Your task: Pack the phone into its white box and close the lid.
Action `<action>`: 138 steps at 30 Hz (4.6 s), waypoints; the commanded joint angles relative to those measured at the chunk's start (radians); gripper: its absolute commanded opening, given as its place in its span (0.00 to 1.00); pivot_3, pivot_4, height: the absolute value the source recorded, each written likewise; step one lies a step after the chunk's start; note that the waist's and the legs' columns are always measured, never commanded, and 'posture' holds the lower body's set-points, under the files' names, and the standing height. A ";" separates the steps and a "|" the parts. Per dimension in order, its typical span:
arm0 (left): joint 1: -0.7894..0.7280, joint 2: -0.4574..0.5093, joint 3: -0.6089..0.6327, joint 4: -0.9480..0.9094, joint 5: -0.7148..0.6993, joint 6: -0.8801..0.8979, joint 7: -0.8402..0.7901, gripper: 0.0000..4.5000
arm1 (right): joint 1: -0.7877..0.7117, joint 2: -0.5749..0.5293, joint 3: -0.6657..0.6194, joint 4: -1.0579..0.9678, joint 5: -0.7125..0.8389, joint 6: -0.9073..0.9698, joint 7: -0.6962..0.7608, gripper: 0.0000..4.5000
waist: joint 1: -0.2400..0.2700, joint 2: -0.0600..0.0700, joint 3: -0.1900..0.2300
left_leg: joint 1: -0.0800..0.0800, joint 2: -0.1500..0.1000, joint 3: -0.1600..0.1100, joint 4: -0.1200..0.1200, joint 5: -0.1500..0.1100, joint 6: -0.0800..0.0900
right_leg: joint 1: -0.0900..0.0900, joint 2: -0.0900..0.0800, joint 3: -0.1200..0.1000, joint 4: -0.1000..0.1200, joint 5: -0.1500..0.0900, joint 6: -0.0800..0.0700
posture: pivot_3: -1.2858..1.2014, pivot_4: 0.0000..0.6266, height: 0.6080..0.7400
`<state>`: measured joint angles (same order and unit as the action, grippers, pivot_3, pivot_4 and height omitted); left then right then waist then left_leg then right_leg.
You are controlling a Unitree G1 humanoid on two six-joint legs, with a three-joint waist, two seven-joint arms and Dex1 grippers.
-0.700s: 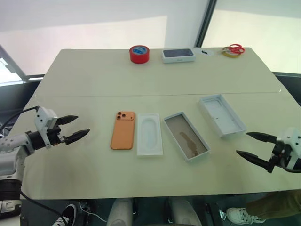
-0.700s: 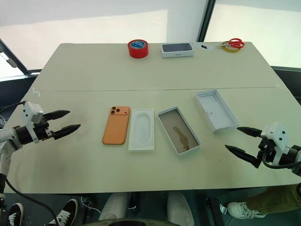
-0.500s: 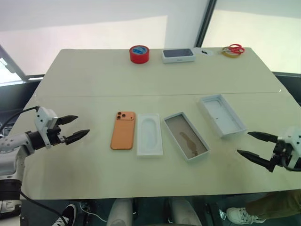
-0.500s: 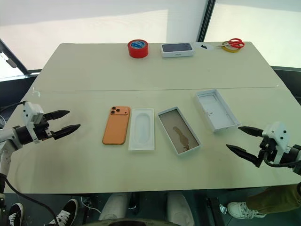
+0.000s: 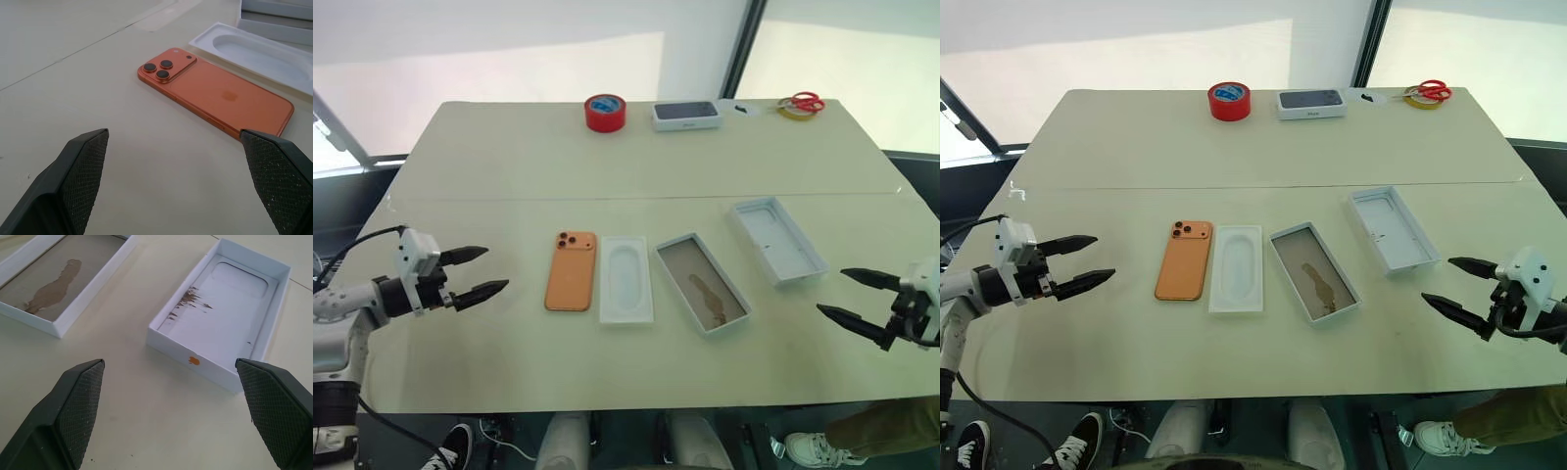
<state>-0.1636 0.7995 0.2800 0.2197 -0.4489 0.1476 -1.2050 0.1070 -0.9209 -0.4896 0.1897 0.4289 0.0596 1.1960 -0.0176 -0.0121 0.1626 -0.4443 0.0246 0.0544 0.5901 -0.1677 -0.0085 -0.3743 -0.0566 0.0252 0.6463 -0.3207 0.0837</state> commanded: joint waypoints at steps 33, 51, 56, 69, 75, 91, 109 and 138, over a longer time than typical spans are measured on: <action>-0.435 -0.345 -0.313 -0.370 -0.215 1.322 0.623 1.00 | -0.207 0.032 0.233 -0.359 0.038 0.086 -0.055 0.99 | 0.009 -0.002 0.001 | 0.002 0.001 -0.002 0.008 0.003 0.004 | 0.008 0.006 -0.003 0.004 0.000 0.002 | 0.52 0.24 1.00; -0.478 -0.560 -0.118 -0.304 -0.175 1.467 0.853 1.00 | -0.211 0.065 0.234 -0.320 0.005 0.042 -0.080 0.99 | 0.009 -0.002 0.001 | 0.002 0.002 -0.004 0.012 0.003 0.004 | 0.011 0.007 -0.005 0.005 0.002 0.005 | 0.52 0.24 1.00; -0.514 -0.579 -0.118 -0.288 -0.197 1.467 0.888 1.00 | -0.219 0.081 0.247 -0.311 -0.008 0.032 -0.089 0.99 | 0.009 -0.002 0.001 | 0.002 0.002 -0.004 0.012 0.003 0.004 | 0.010 0.008 -0.005 0.005 0.002 0.005 | 0.52 0.24 1.00; -0.456 -0.649 -0.056 -0.259 -0.249 1.467 0.985 0.39 | -0.212 0.085 0.233 -0.318 -0.016 0.027 -0.114 1.00 | 0.019 -0.002 0.001 | 0.002 0.002 -0.004 0.013 0.002 0.004 | 0.011 0.007 -0.005 0.005 0.002 0.005 | 0.52 0.24 1.00; -0.454 -0.640 -0.047 -0.244 -0.263 1.467 1.002 0.39 | -0.220 0.086 0.240 -0.319 -0.016 0.028 -0.120 1.00 | 0.027 -0.002 0.001 | 0.002 0.002 -0.004 0.013 0.002 0.004 | 0.011 0.007 -0.005 0.005 0.001 0.004 | 0.52 0.24 1.00; -0.484 -0.682 0.070 -0.199 -0.320 1.467 1.092 0.01 | -0.070 0.025 0.284 -0.372 -0.060 -0.038 0.001 1.00 | 0.030 -0.003 0.002 | 0.002 0.001 -0.004 0.013 0.002 0.004 | 0.011 0.006 -0.005 0.005 0.000 0.002 | 0.52 0.24 1.00; -0.590 -0.746 0.278 -0.225 -0.374 1.467 1.160 0.00 | -0.191 -0.004 0.550 -0.282 -0.206 -0.122 0.124 0.69 | 0.032 -0.005 0.003 | 0.001 0.002 -0.005 0.016 0.001 0.004 | 0.011 0.007 -0.006 0.005 0.001 0.004 | 0.52 0.24 1.00; -0.593 -0.773 0.220 -0.263 -0.360 1.467 1.116 0.00 | -0.363 0.200 0.593 -0.302 -0.202 0.001 -0.056 0.74 | 0.029 -0.007 0.004 | 0.000 0.001 -0.005 0.017 -0.001 0.002 | 0.011 0.007 -0.007 0.005 0.003 0.006 | 0.52 0.24 1.00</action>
<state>-0.7667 0.0130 0.5451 -0.0047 -0.7875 1.6056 -0.0530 -0.2640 -0.6971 0.1645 -0.0593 0.1829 0.0520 1.1364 0.0117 -0.0189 0.1667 -0.4439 0.0257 0.0491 0.6064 -0.1682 -0.0064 -0.3632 -0.0499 0.0187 0.6513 -0.3180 0.0902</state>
